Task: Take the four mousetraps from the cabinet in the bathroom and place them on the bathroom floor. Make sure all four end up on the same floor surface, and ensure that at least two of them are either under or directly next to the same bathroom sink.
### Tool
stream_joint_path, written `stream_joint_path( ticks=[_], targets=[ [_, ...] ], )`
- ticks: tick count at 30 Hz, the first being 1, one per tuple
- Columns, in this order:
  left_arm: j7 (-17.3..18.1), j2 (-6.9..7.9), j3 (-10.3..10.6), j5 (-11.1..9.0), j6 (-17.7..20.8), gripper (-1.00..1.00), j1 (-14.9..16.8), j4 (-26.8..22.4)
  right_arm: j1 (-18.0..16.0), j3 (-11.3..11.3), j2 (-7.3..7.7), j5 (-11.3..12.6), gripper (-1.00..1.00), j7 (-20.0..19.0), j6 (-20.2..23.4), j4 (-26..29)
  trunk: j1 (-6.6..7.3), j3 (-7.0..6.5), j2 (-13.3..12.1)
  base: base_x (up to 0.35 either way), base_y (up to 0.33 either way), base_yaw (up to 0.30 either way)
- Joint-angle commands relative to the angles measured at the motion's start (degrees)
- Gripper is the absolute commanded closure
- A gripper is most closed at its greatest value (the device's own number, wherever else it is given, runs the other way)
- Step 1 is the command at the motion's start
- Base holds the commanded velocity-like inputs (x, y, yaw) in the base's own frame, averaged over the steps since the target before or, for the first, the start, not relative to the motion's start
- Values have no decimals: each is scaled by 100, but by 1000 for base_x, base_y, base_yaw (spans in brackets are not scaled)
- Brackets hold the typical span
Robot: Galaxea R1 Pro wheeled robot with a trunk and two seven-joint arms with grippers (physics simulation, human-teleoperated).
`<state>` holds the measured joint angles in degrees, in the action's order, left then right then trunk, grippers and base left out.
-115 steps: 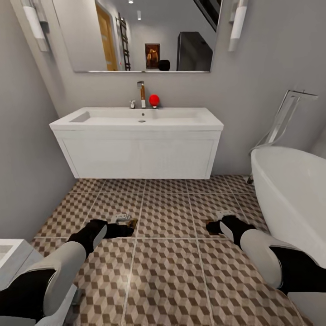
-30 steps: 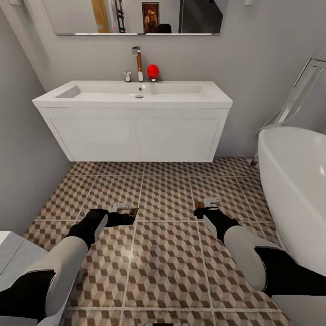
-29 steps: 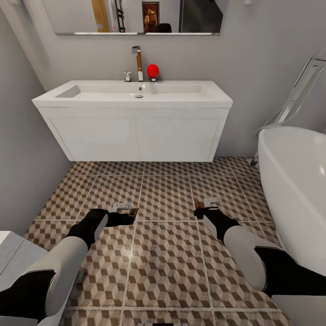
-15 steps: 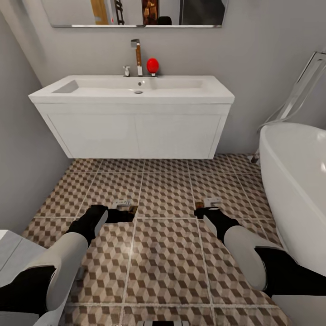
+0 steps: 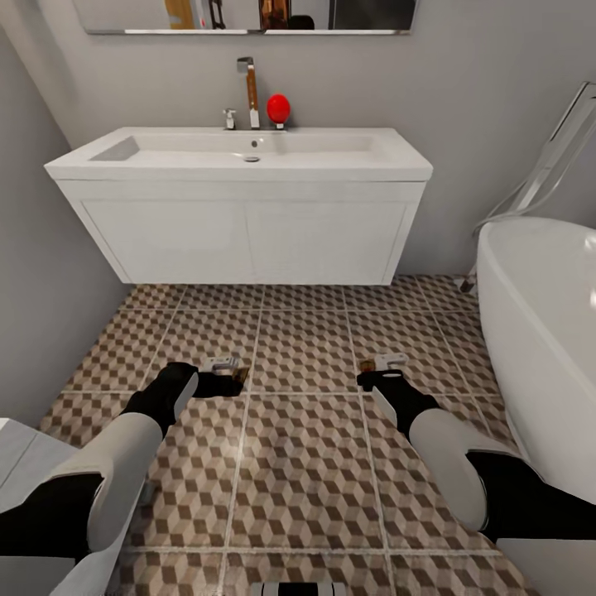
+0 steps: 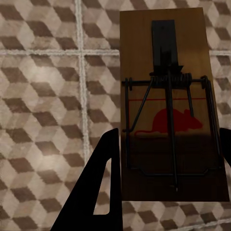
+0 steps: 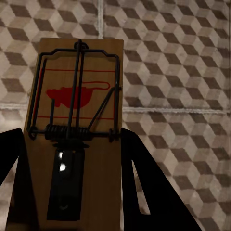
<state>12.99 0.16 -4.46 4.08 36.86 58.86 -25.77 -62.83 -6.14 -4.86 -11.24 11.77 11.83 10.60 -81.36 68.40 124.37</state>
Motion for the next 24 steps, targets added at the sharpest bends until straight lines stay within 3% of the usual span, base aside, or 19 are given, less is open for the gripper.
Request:
stream_joint_path(
  ticks=[1,10,24],
  targets=[
    [38,-8,-40,49,29,100,2,-11,-1,-49,-6,-41,100,-1,30,24,1,14,2,0,0,0],
    [44,-20,-39,45,24,100,3,-99,-26,-52,-8,-312,100,86,61,268,1,99,2,0,0,0],
    [46,-32,-37,56,0,100,3,-103,-28,-52,-126,-394,100,114,14,311,1,232,2,0,0,0]
  ],
)
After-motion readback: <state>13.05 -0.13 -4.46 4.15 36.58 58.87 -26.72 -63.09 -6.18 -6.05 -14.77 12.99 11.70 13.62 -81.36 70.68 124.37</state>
